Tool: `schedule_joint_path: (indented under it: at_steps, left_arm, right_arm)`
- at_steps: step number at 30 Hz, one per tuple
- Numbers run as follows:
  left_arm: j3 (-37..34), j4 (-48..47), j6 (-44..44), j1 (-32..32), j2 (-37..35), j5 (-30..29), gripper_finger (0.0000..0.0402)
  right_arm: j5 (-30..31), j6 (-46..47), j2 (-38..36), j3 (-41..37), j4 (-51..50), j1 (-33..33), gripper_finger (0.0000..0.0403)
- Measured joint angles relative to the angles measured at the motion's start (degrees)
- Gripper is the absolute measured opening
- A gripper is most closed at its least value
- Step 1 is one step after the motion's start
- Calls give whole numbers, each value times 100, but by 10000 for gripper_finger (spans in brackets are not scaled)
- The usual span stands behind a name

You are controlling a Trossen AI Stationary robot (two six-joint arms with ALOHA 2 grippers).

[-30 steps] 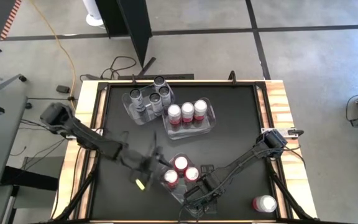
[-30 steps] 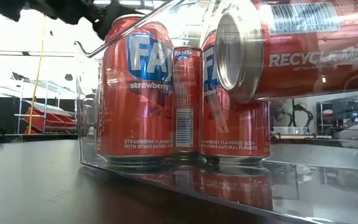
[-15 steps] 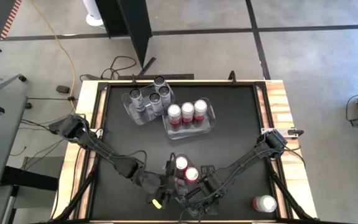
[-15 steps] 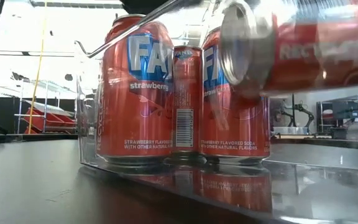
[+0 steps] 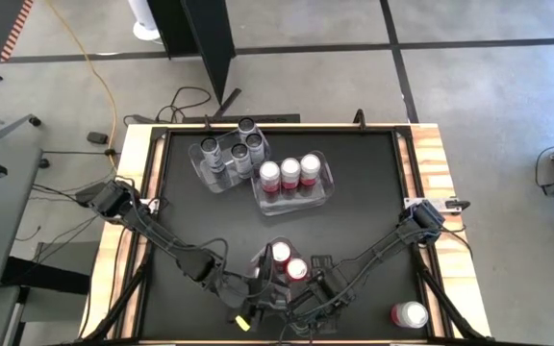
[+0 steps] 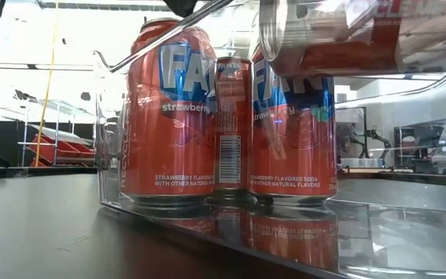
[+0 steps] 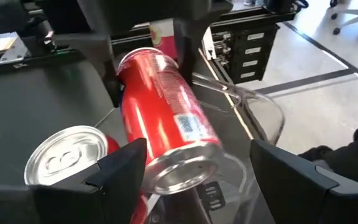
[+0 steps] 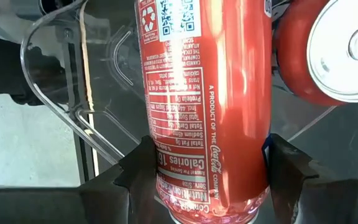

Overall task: Sort soda cans
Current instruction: Put the orange soda can in the bottom transparent bin

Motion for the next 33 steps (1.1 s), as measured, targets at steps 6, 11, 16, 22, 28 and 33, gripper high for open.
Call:
schedule_joint_path:
  at_steps: [6, 11, 16, 22, 28, 33]
  left_arm:
    - [471, -702, -225, 44, 2, 3, 300]
    - [866, -1546, -467, 180, 2, -51, 318]
    - [914, -1668, -681, 285, 4, 241, 320]
    - [916, -1648, -901, 364, 244, 650, 320]
    - [1597, -1874, -749, 382, 674, 725, 321]
    - [2185, -2439, -662, 422, 1059, 707, 321]
  right_arm:
    - [-4, 79, 0, 0, 9, -2, 224]
    - [-16, 94, 0, 0, -7, -2, 224]
    - [-24, 91, 0, 14, -77, -2, 224]
    - [48, 35, 0, 273, -160, -2, 224]
    - [41, 34, 0, 275, -229, 9, 220]
    - [23, 8, -3, 275, -326, 92, 220]
